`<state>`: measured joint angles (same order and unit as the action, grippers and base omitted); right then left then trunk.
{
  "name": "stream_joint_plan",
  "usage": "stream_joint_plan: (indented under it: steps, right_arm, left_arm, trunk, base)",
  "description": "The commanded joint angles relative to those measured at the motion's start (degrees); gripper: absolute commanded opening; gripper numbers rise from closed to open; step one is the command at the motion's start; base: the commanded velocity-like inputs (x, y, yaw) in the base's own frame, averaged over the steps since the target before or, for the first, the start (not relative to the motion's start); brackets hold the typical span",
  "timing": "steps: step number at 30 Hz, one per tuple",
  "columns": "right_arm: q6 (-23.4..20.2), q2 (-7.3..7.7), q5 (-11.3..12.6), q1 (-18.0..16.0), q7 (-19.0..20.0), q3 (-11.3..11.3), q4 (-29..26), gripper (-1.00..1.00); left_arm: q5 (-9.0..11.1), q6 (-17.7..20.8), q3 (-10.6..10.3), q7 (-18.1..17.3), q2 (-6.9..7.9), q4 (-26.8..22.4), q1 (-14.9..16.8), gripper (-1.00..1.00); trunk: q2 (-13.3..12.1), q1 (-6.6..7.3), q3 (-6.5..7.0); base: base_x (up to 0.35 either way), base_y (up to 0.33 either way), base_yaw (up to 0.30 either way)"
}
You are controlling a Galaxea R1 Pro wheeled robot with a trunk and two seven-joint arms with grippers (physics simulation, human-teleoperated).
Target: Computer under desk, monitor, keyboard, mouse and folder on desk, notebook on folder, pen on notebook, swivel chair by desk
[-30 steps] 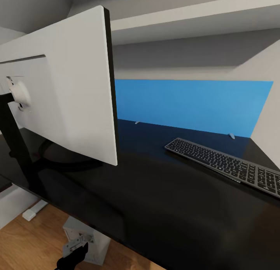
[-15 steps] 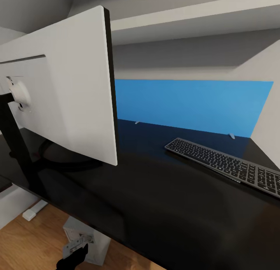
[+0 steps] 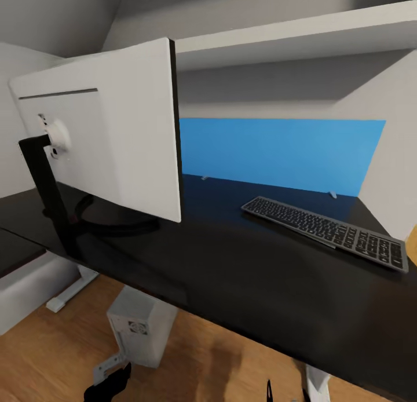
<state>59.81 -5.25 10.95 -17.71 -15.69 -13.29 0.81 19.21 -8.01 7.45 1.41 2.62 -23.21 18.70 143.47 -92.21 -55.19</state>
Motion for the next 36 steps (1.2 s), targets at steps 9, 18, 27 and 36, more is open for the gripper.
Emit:
stream_joint_plan:
  steps: [9,18,27,36]
  right_arm:
    - [0.19,-0.02,0.56,-0.04,-0.05,-0.5,0.07,1.0]
    - [0.19,-0.02,0.57,-0.04,-0.05,-0.52,0.07,1.0]
    - [0.19,-0.37,0.75,-0.04,-0.21,-0.65,0.0,1.0]
    - [0.19,-0.35,0.93,-0.04,-0.35,-0.55,-0.02,1.0]
  left_arm:
    - [0.57,-0.16,-0.15,0.09,0.01,0.04,0.02,1.0]
    - [0.57,-0.16,-0.15,0.09,0.01,0.02,0.02,1.0]
    - [0.58,-0.16,-0.15,0.09,0.01,0.07,0.02,1.0]
    - [0.57,-0.16,-0.15,0.09,0.01,0.09,0.02,1.0]
  trunk:
    - [0.02,0.05,-0.05]
    - [0.02,0.05,-0.05]
    - [0.02,0.05,-0.05]
    - [0.02,0.05,-0.05]
  base:
    - [-0.315,0.0,0.0]
    - [-0.304,-0.089,0.0]
    - [-0.255,-0.218,0.021]
    - [-0.231,-0.25,0.206]
